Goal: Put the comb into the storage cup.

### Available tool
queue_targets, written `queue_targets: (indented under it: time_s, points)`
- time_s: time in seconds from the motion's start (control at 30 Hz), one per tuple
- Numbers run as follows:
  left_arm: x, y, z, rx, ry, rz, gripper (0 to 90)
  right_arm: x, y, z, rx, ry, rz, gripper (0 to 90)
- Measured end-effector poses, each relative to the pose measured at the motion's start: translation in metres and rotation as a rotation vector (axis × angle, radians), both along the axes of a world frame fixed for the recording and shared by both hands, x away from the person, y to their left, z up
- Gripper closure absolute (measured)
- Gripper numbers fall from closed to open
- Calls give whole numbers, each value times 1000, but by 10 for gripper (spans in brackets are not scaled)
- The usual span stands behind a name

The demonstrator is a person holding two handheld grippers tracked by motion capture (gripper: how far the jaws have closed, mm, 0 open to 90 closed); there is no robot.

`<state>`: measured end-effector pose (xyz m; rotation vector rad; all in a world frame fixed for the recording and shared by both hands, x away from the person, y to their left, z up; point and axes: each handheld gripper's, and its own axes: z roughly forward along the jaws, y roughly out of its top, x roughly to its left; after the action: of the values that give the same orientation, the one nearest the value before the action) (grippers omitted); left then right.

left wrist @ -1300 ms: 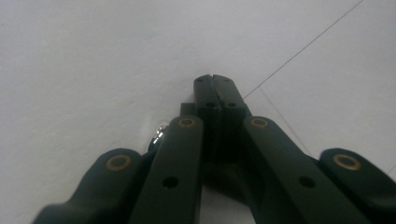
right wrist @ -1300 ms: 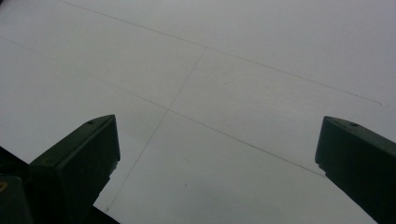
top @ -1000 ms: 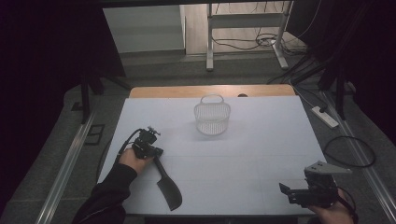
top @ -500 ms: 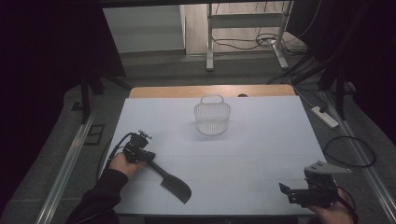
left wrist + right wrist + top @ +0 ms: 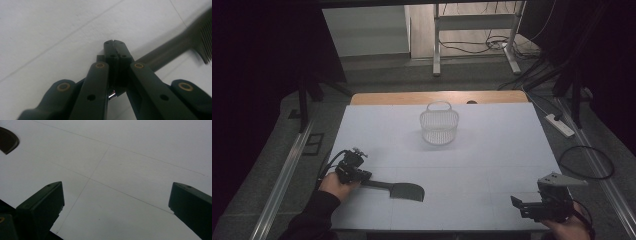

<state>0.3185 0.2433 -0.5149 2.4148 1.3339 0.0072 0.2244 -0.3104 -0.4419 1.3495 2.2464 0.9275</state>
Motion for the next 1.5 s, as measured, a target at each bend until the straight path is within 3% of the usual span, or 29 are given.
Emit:
queue_targets:
  time_s: [0.7,0.97,1.5]
  points:
    - [-18,-10,3,36,50,-58,888,1,1,0,-1,1,1,5]
    - [-31,-15,4,32,88,-54,888,1,1,0,-2,1,3,6]
    - [-45,-23,7,-11,115,-62,887,1,1,0,-1,1,6,7]
